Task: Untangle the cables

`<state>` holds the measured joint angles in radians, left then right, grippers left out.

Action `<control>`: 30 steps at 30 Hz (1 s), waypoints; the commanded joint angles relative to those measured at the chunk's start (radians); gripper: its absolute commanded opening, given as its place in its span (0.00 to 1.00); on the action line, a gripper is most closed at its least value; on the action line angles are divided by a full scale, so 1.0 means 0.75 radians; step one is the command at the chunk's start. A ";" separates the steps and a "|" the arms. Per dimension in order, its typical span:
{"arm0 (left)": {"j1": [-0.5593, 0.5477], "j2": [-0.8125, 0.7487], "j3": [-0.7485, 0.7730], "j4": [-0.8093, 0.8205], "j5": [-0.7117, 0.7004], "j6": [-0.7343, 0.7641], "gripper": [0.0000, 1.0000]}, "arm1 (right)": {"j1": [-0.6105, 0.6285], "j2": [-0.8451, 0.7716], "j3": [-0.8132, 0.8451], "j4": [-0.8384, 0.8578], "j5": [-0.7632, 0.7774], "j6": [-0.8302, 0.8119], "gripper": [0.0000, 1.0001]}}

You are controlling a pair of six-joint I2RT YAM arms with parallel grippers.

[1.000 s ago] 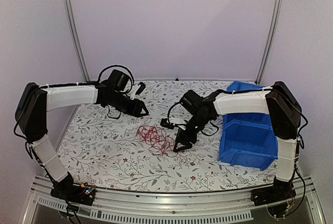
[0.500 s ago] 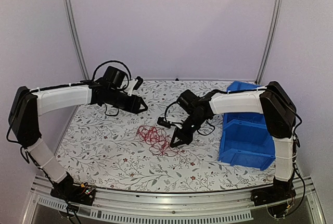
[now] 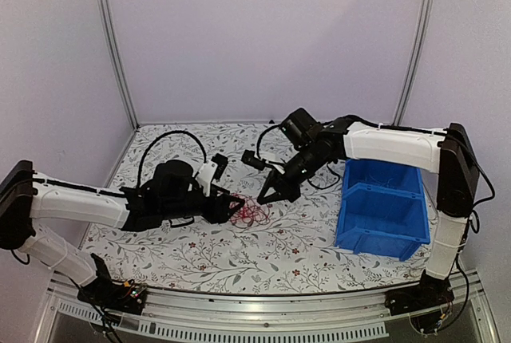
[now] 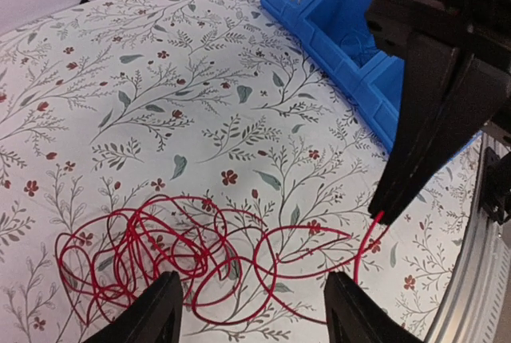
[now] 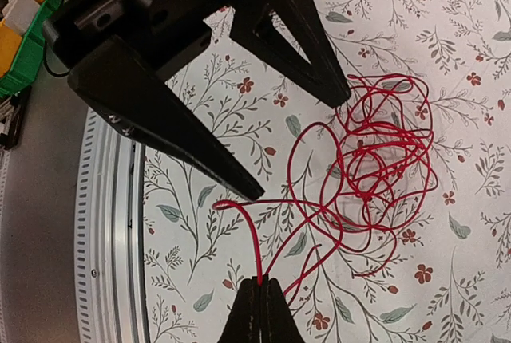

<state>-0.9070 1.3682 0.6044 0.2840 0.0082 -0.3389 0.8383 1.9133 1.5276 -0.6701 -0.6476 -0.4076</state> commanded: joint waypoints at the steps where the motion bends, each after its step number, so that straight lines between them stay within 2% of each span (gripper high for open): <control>1: -0.007 0.118 0.073 0.280 0.016 -0.019 0.60 | -0.001 -0.051 0.064 -0.027 -0.011 0.000 0.00; 4: -0.006 0.244 0.120 0.362 0.017 -0.025 0.57 | -0.001 -0.055 0.102 -0.046 -0.005 0.002 0.00; 8: 0.001 0.466 0.251 0.355 0.065 -0.022 0.49 | -0.003 -0.089 0.150 -0.066 0.031 -0.013 0.00; 12: 0.001 0.621 0.445 0.176 0.082 -0.023 0.39 | -0.029 -0.163 0.217 -0.070 0.098 -0.046 0.00; 15: 0.011 0.658 0.491 0.115 0.067 -0.045 0.33 | -0.085 -0.239 0.316 -0.088 0.107 -0.072 0.00; 18: 0.038 0.700 0.525 0.070 0.096 -0.074 0.21 | -0.176 -0.315 0.432 -0.059 0.108 -0.081 0.00; 20: 0.061 0.723 0.541 0.055 0.146 -0.086 0.04 | -0.240 -0.385 0.502 -0.014 0.108 -0.072 0.00; 21: 0.067 0.729 0.542 0.058 0.161 -0.090 0.00 | -0.284 -0.410 0.520 0.014 0.108 -0.062 0.00; 26: 0.094 0.745 0.543 0.055 0.187 -0.118 0.00 | -0.418 -0.573 0.547 0.146 0.155 -0.037 0.00; 30: 0.122 0.758 0.546 0.026 0.216 -0.137 0.00 | -0.526 -0.647 0.579 0.149 0.169 -0.015 0.00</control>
<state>-0.8391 1.9202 0.9989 0.3294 0.1314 -0.4202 0.4927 1.4590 1.9442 -0.5919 -0.5434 -0.4423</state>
